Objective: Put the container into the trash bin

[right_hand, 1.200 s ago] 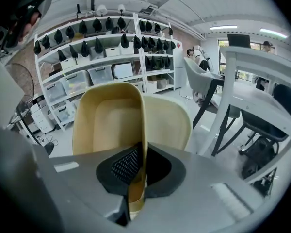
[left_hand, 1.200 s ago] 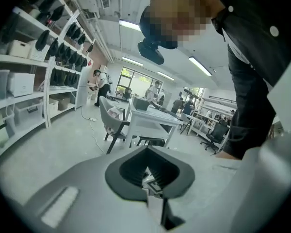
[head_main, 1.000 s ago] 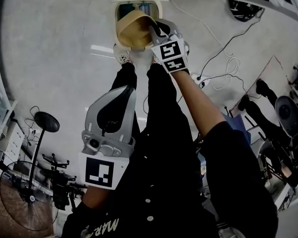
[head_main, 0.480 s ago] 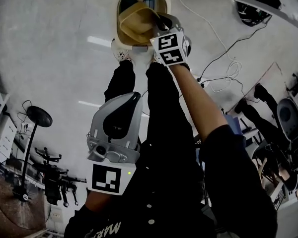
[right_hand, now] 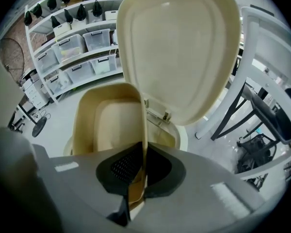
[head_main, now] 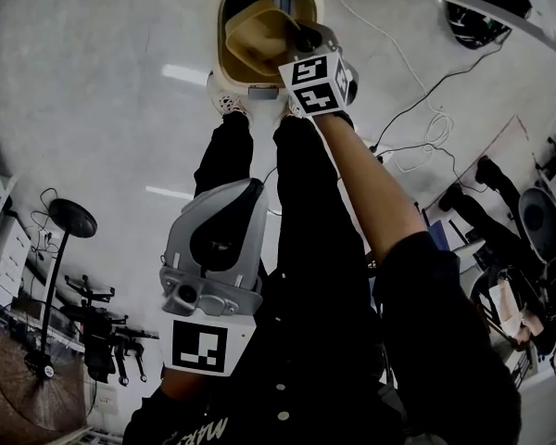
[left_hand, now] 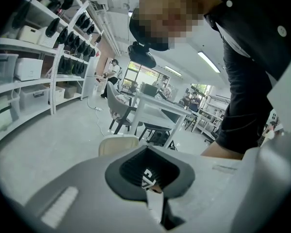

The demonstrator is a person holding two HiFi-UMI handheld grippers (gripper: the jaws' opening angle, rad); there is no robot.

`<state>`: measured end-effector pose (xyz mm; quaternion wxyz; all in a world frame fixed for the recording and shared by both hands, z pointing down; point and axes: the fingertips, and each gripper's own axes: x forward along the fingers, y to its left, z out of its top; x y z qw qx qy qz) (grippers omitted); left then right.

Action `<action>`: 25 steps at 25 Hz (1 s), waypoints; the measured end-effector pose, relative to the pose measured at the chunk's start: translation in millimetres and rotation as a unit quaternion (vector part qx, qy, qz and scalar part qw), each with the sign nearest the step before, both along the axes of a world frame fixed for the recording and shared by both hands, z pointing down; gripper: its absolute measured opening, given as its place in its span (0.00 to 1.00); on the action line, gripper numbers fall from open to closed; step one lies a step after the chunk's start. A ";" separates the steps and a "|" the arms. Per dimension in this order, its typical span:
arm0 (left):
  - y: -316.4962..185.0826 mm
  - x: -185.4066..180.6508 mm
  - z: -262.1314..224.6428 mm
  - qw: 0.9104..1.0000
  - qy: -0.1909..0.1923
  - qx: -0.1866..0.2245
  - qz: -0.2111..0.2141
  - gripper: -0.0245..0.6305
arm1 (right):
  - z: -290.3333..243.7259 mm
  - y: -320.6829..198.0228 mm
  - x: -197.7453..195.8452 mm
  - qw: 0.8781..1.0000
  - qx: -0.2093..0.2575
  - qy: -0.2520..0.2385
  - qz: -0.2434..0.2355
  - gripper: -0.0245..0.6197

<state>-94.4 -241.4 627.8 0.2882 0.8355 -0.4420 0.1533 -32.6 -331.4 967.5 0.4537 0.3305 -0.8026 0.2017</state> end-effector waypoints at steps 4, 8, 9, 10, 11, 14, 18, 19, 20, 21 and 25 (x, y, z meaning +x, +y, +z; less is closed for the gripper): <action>0.5 3.1 0.0 1.000 0.001 0.002 0.001 0.04 | 3.4 3.4 -1.8 1.000 -0.003 0.000 -0.005 0.07; 1.3 3.6 -2.5 1.000 0.000 0.009 0.003 0.04 | 8.0 9.2 -5.1 1.000 -0.008 -0.002 -0.009 0.21; 2.0 4.1 -2.9 1.000 0.000 0.010 0.003 0.04 | 8.4 11.2 -6.0 1.000 -0.012 -0.006 -0.009 0.38; 2.6 5.0 -3.2 1.000 0.001 0.011 0.002 0.04 | 7.9 13.1 -6.7 1.000 -0.015 -0.011 -0.010 0.42; 3.0 6.0 -3.2 1.000 0.001 0.011 0.002 0.04 | 6.9 14.6 -7.2 1.000 -0.017 -0.015 -0.012 0.41; 2.8 7.8 -1.9 1.000 -0.001 0.012 0.003 0.04 | 5.6 16.3 -7.4 1.000 -0.017 -0.017 -0.019 0.40; 5.6 9.2 -7.3 1.000 0.000 0.017 0.003 0.04 | -3.5 19.1 -8.3 0.999 -0.013 -0.022 -0.025 0.33; 6.7 9.6 -8.7 1.000 -0.001 0.019 0.003 0.04 | -7.3 19.6 -9.0 0.999 -0.010 -0.025 -0.028 0.29; 7.6 9.7 -9.8 1.000 -0.002 0.020 0.004 0.04 | -11.2 19.7 -9.9 0.999 -0.007 -0.028 -0.030 0.26; 8.4 9.6 -11.3 1.000 -0.004 0.021 0.004 0.04 | -15.5 19.6 -11.1 0.999 -0.004 -0.032 -0.032 0.25; 8.9 8.3 -26.4 0.999 -0.009 0.031 0.003 0.04 | -39.1 19.9 -15.7 0.998 0.003 -0.047 -0.040 0.19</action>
